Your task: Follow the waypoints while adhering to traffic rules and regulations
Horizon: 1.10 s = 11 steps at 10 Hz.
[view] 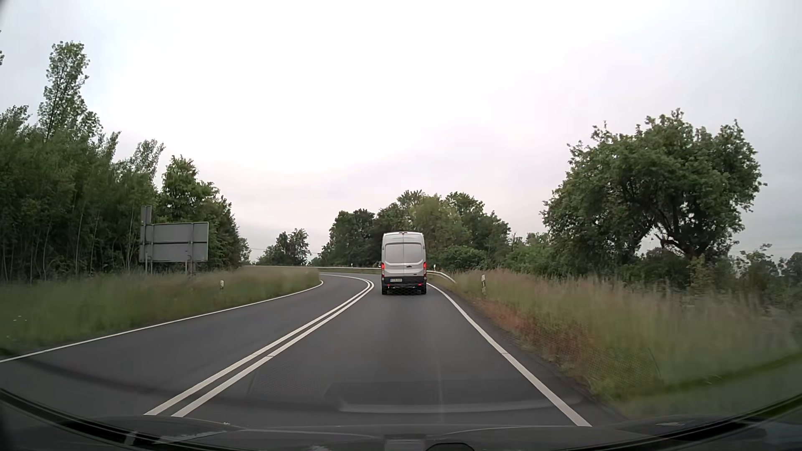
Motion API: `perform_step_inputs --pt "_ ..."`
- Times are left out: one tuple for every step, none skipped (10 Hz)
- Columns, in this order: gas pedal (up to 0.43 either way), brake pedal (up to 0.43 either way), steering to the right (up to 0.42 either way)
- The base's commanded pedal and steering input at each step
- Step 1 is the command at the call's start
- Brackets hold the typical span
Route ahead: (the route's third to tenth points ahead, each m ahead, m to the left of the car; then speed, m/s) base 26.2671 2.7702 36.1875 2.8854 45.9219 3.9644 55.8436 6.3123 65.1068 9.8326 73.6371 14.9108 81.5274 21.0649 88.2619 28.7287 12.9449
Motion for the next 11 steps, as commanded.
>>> perform_step_inputs --pt "0.311 0.0 -0.015" --pt "0.299 0.0 -0.015" --pt "0.287 0.0 -0.015" --pt "0.28 0.0 -0.015" --pt "0.28 0.0 -0.014" --pt "0.268 0.0 -0.01" --pt "0.268 0.0 -0.004" --pt "0.268 0.0 0.001" --pt "0.268 0.0 0.007" --pt "0.268 0.0 0.009" --pt "0.268 0.0 0.004"
